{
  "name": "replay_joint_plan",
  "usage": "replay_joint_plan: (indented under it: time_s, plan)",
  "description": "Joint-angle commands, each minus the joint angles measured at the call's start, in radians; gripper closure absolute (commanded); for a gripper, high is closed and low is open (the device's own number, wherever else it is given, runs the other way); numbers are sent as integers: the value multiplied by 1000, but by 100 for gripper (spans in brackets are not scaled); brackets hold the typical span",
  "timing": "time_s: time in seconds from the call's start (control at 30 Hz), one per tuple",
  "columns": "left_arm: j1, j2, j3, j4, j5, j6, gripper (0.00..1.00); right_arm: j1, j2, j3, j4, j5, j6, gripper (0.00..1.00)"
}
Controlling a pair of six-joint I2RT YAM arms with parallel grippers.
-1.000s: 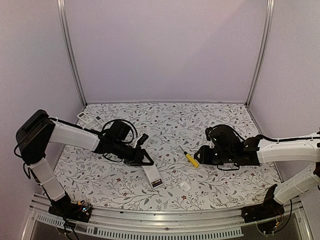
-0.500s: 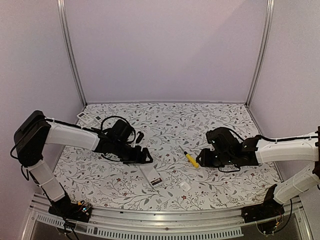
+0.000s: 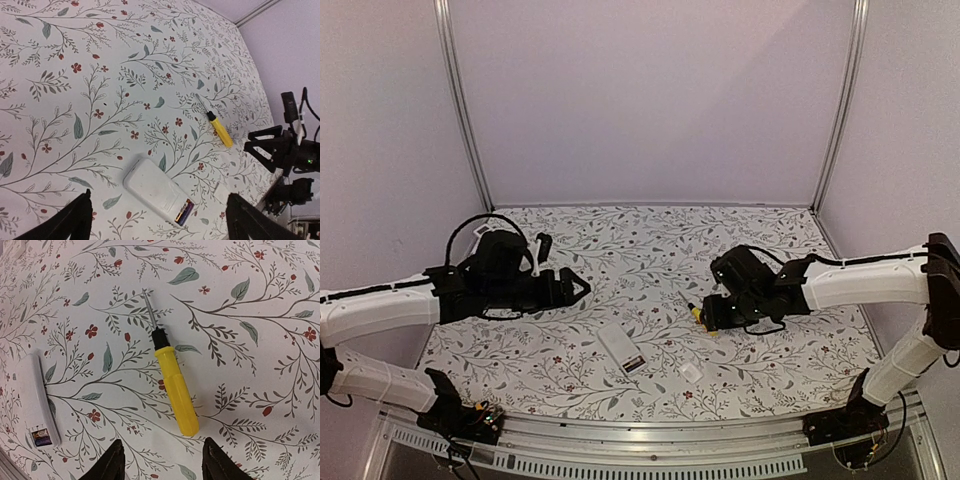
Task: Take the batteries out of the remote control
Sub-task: Pick up the screwdriver from the center of the board.
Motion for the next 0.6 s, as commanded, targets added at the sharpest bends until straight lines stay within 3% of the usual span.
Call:
replay_joint_plan:
  time_s: [0.0,0.27,0.57]
  plan:
    - [6,-74,-50,-43,57,-78,8,-6,110,81,-57,7,-107,49]
    - [5,-140,-109,-20,100,-151,8,-33,247,153,-87,24,-190,52]
    - [6,-120,-99,-6,126,-144,8,-33,306,185,-98,17,-213,63]
